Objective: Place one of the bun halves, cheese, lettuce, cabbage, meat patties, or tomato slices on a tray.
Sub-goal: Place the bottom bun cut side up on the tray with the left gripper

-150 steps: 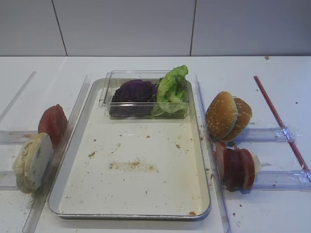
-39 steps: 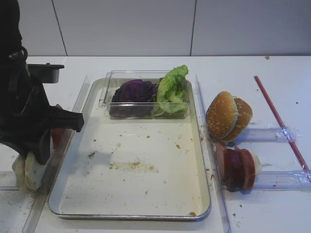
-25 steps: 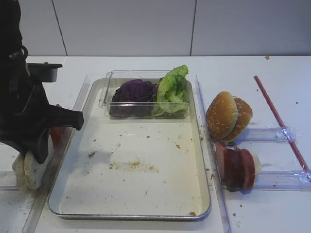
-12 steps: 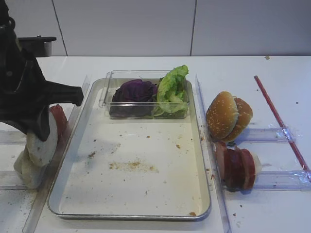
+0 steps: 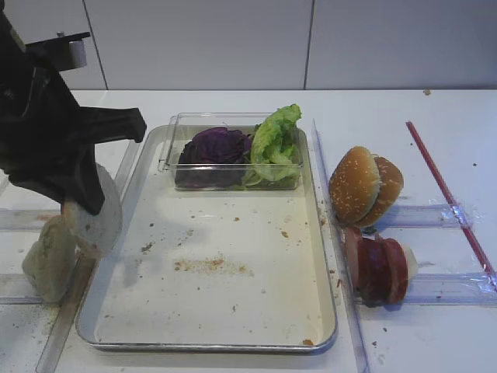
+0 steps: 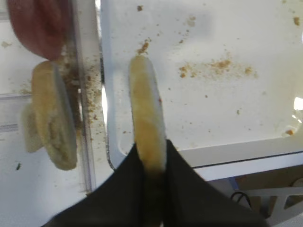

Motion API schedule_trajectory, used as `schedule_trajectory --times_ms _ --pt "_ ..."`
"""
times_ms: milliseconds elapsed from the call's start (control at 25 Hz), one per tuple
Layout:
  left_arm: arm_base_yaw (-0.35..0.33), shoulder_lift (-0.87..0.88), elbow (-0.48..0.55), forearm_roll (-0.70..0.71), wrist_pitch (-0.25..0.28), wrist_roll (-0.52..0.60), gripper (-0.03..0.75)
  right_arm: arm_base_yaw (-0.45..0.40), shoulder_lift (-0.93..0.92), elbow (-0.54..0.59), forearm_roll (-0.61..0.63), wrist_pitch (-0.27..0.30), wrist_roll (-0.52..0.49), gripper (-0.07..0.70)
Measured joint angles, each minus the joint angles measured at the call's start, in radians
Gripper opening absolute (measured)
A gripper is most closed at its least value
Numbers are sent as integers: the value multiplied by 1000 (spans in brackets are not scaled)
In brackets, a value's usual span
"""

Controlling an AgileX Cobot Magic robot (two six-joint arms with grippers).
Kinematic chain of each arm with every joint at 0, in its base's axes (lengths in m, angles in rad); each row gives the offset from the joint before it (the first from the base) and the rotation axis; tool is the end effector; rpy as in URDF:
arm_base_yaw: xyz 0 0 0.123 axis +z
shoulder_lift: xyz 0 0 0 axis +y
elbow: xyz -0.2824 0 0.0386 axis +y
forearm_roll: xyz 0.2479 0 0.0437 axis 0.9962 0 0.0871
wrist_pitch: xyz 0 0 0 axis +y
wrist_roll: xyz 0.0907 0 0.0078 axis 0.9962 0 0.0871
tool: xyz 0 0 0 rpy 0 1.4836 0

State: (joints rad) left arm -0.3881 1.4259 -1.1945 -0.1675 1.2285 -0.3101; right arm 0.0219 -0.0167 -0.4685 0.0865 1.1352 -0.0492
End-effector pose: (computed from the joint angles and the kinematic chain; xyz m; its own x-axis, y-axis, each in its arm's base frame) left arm 0.2414 -0.1142 0.3056 -0.9909 0.0225 -0.1326 0.0510 0.9751 -0.2158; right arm -0.0075 0.0070 0.2627 -0.5311 -0.0242 -0.8470 -0.0948 0.9950 0.0310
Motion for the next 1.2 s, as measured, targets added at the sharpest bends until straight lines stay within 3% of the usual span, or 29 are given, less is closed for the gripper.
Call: schedule_trajectory --times_ms 280,600,920,1200 --pt "0 0 0 -176 0 144 39 0 0 0 0 0 0 497" --pt "0 51 34 -354 -44 391 38 0 0 0 0 0 0 497" --pt "0 162 60 -466 -171 573 36 0 0 0 0 0 0 498" --pt "0 292 60 -560 -228 656 35 0 0 0 0 0 0 497"
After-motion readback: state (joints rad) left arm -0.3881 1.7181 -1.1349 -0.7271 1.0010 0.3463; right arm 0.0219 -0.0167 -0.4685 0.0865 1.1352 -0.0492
